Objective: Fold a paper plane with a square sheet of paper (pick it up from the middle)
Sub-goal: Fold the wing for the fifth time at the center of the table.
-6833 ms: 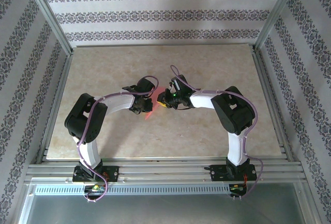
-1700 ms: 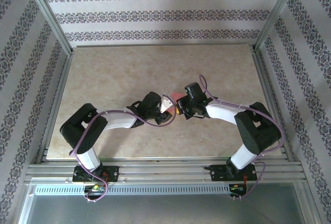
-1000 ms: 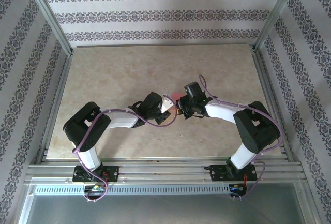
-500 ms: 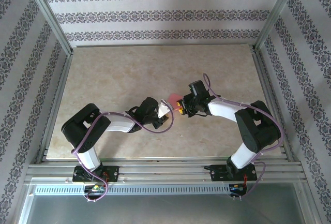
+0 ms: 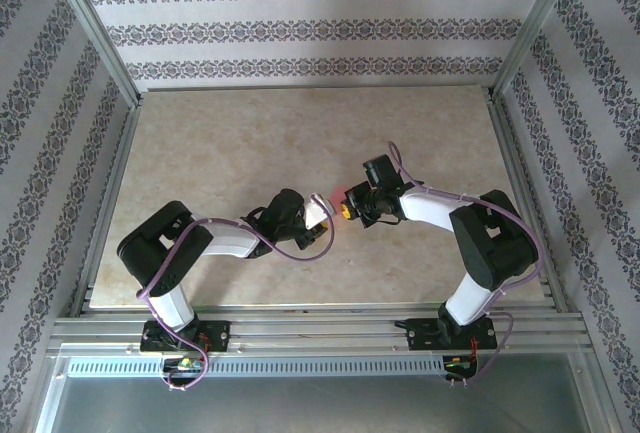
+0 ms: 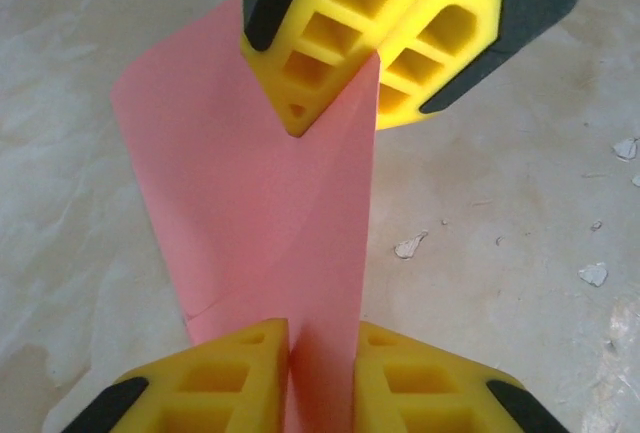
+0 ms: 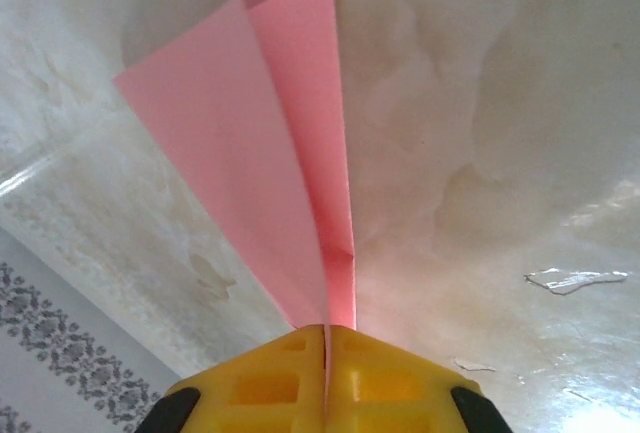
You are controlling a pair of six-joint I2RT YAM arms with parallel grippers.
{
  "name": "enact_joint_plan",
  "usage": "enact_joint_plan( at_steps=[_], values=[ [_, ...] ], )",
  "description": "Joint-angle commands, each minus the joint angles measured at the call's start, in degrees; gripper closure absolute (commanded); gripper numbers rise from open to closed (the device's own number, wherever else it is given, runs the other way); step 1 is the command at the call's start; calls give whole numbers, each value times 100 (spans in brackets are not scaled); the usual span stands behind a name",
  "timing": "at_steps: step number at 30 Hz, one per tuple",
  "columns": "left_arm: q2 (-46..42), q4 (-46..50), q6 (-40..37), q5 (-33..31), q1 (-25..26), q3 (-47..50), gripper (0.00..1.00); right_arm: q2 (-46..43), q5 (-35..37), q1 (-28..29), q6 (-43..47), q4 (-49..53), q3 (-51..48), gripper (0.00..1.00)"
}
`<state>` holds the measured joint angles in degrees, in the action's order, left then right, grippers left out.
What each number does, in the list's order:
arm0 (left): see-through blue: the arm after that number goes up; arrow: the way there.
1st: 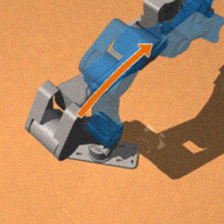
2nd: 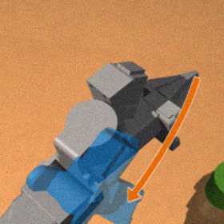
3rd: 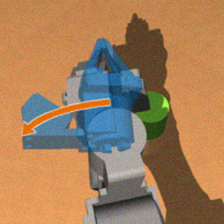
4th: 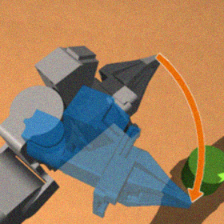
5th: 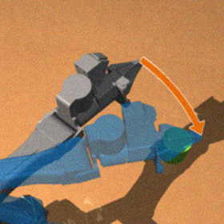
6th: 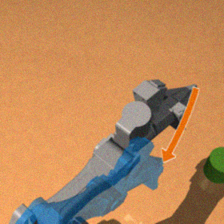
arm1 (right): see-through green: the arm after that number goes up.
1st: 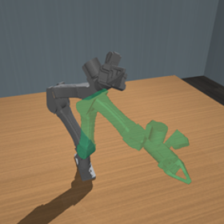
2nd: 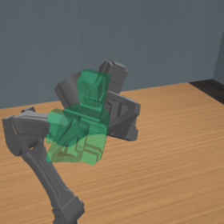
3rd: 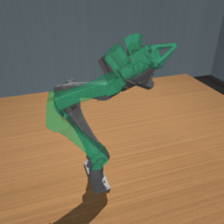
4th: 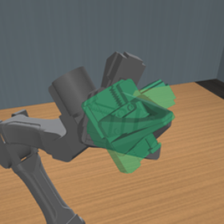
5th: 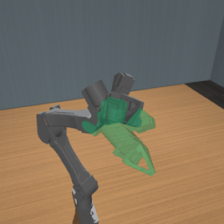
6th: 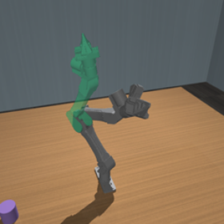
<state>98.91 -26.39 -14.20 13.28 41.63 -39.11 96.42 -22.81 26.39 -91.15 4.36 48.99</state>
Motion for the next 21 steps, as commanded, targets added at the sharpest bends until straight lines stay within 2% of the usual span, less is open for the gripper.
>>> enact_joint_plan(
  at_steps=[1,5,12,21],
  values=[
    [-118,7,-119,74,12,-72,73,-9,102,39,114,153,187,99],
    [-119,508,-16,55,12,-340,67,-44,269,137,72,206,251,99],
    [-12,1107,100,-168,12,-675,67,-51,405,200,16,270,334,98],
    [119,1286,129,-317,21,-778,74,-36,409,217,10,311,365,95]
  ],
)
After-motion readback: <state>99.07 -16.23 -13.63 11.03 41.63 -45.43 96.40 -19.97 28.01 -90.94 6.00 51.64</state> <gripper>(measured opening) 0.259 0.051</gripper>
